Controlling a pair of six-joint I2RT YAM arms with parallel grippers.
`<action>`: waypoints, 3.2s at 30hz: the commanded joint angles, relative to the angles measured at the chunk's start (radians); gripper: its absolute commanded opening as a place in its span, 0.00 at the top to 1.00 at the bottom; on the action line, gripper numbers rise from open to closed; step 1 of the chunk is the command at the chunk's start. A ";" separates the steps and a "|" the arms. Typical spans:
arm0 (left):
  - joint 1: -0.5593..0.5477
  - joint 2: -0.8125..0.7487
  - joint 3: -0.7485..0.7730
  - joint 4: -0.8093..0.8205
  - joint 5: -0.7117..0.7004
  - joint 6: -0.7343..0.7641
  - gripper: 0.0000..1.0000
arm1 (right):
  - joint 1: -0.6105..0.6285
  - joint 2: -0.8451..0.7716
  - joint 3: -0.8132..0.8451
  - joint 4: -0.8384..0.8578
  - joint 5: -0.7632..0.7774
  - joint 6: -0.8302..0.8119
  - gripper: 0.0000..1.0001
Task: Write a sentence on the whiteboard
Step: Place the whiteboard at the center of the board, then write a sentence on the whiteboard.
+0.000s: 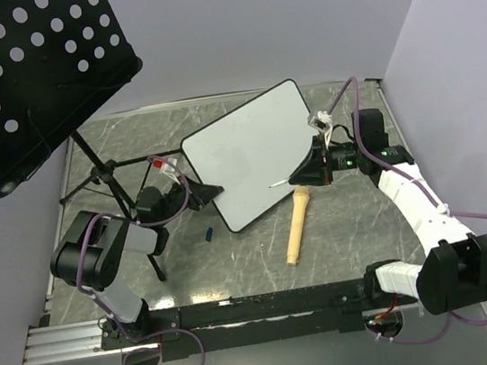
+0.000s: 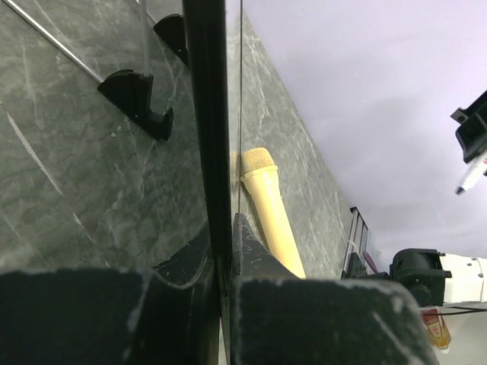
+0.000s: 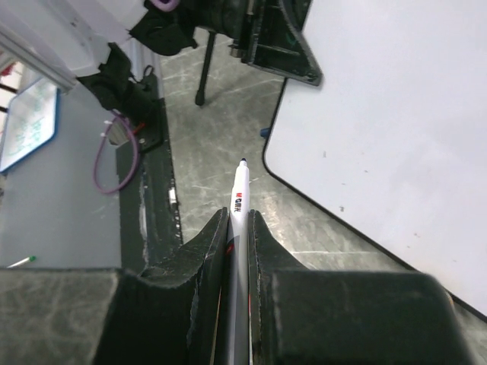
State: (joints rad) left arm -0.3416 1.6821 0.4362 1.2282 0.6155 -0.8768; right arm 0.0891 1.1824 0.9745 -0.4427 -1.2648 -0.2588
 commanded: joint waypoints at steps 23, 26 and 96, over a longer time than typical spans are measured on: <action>-0.028 0.011 -0.028 0.280 -0.008 0.087 0.99 | 0.242 0.166 0.211 0.004 0.307 -0.220 1.00; -0.028 -0.002 -0.028 0.251 -0.007 0.102 0.99 | 0.279 0.195 0.222 0.045 0.340 -0.217 1.00; -0.039 0.008 0.019 0.172 0.013 -0.002 0.99 | 0.506 0.517 0.477 0.239 0.683 -0.189 1.00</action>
State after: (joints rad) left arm -0.3664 1.7142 0.4198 1.2663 0.5957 -0.9295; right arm 0.5869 1.7004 1.4254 -0.2020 -0.5690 -0.4351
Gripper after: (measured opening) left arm 0.070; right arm 0.181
